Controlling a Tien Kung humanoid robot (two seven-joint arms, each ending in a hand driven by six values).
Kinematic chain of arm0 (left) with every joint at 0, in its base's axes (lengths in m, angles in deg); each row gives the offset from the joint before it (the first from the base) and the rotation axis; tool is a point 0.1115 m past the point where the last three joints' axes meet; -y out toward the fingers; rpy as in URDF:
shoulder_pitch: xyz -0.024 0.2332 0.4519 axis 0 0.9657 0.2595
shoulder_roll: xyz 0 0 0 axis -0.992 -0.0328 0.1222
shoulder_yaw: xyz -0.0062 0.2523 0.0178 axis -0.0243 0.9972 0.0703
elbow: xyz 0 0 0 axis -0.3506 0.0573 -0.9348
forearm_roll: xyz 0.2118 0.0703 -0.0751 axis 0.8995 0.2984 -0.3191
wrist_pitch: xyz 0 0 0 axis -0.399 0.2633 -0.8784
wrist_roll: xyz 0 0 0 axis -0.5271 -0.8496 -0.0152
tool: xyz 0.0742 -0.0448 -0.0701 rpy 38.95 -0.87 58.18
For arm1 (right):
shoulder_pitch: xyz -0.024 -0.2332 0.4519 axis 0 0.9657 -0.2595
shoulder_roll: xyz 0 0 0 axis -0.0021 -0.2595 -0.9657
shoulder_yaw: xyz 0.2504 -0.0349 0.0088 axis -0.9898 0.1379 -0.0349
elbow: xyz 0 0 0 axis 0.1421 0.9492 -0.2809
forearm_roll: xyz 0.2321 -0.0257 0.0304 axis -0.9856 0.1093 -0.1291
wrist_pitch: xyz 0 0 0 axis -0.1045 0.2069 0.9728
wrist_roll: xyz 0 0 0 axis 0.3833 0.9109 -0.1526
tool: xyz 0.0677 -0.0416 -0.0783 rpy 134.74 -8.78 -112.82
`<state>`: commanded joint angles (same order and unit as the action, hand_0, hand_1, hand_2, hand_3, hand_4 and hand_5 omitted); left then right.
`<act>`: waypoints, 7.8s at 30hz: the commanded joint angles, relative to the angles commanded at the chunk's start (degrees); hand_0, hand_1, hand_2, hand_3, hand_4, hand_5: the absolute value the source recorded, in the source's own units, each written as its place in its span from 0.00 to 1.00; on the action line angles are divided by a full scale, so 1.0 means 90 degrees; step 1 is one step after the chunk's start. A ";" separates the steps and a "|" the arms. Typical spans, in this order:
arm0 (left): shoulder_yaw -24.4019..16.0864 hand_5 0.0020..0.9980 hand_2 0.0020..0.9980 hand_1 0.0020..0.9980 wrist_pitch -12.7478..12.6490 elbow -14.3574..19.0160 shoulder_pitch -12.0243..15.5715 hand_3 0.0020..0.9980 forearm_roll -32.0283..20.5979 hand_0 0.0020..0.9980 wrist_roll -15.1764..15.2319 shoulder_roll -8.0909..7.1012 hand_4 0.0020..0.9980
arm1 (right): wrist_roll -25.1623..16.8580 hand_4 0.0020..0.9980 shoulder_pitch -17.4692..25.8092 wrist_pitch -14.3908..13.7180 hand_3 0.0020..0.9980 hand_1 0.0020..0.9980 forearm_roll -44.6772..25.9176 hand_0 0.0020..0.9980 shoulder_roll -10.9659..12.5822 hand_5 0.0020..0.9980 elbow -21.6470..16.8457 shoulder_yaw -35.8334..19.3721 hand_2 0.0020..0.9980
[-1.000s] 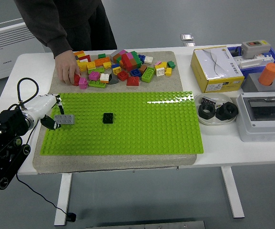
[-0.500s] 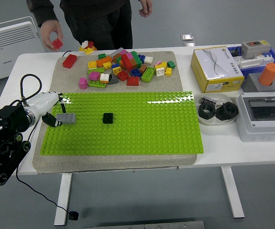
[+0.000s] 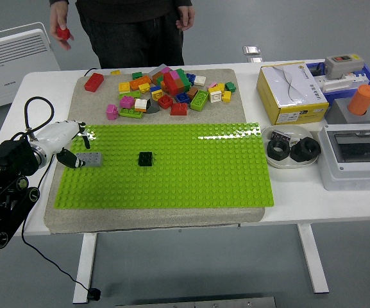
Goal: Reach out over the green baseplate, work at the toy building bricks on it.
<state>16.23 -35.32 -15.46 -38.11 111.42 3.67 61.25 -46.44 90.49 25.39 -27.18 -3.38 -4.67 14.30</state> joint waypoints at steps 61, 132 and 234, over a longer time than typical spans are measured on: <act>-0.0071 0.00 1.00 1.00 0.0280 -0.0175 0.0146 0.57 0.0150 1.00 -0.0177 0.0100 0.64 | -0.0030 0.89 0.0002 -0.0027 0.95 0.67 -0.0040 0.69 0.0027 1.00 0.0000 0.0099 0.82; 0.0464 0.00 0.95 1.00 0.0014 -0.0322 -0.0293 0.48 -0.0171 1.00 -0.0047 -0.0138 0.84 | -0.0047 0.90 -0.0046 -0.0049 0.95 0.67 -0.0125 0.69 0.0038 1.00 0.0000 0.0186 0.81; 0.0365 0.00 0.97 1.00 0.0694 -0.0830 -0.0825 0.51 -0.1523 1.00 -0.0615 0.0973 0.63 | -0.0222 0.91 -0.0101 0.0017 0.94 0.65 -0.0106 0.69 0.0328 1.00 0.0000 0.0313 0.80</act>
<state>19.52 -29.07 -22.93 -45.54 97.71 -1.87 70.01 -48.44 89.58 25.55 -28.13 -0.43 -4.67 17.12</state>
